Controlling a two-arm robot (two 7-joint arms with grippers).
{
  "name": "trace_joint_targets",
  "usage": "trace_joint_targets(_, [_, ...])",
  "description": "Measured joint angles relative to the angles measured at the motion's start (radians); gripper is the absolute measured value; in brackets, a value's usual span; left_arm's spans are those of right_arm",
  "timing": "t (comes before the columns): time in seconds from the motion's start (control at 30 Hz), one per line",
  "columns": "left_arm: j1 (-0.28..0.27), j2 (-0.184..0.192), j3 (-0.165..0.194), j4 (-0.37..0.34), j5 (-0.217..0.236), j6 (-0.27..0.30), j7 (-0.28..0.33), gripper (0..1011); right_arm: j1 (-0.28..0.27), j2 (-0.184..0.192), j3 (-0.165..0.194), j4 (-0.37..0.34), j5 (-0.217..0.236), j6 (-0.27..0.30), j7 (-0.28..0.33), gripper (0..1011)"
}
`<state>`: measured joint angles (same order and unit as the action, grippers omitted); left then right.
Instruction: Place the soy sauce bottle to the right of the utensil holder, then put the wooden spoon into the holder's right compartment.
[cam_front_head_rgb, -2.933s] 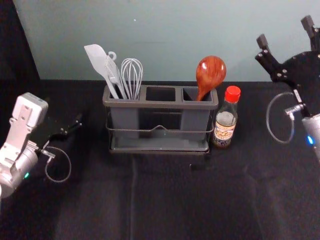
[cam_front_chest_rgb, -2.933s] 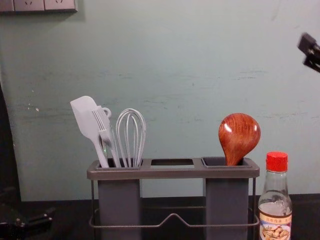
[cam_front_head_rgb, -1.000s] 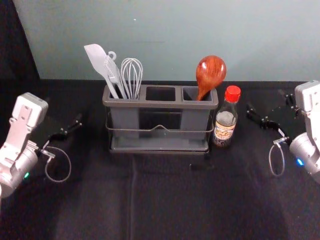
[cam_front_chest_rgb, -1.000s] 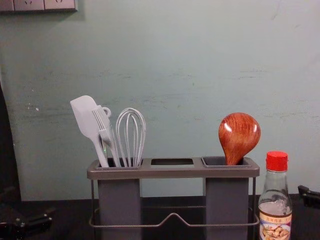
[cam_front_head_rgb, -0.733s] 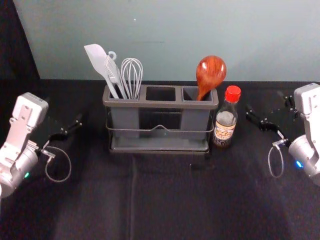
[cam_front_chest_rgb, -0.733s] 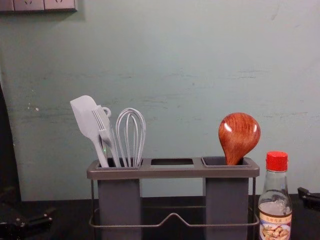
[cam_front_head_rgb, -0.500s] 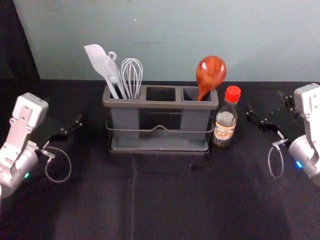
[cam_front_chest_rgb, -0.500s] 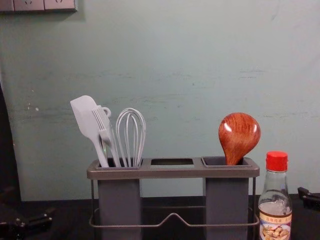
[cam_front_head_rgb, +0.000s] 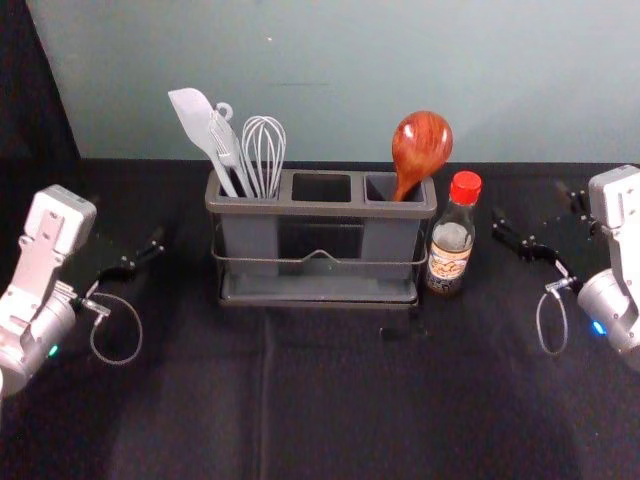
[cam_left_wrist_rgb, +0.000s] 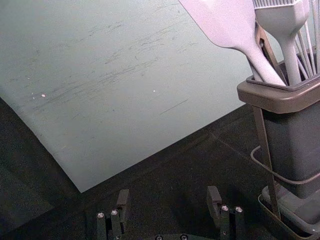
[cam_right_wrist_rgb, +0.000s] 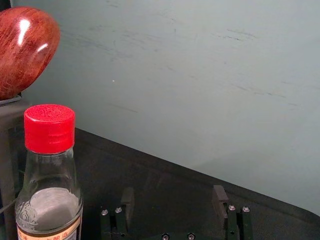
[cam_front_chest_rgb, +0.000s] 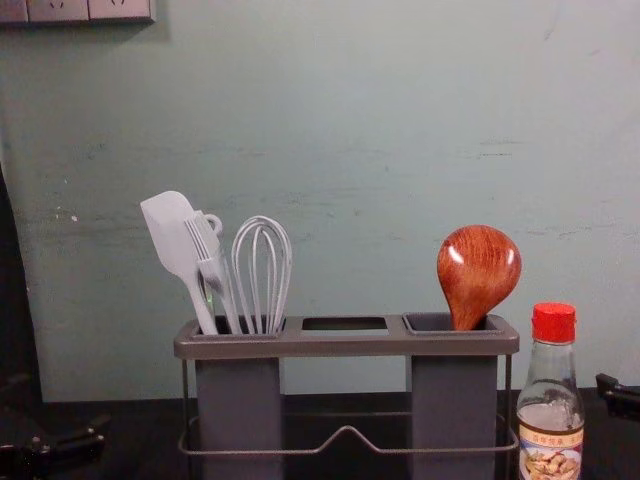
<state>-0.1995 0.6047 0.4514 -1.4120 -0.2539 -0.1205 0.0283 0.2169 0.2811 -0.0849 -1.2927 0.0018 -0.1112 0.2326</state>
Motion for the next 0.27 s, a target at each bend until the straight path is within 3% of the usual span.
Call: trace_joint_targets(0.27, [0.000,0.000,0.000,0.000,0.000,0.000,0.000,1000,0.000,0.000,0.000,-0.001,0.000,0.001,0.001,1003])
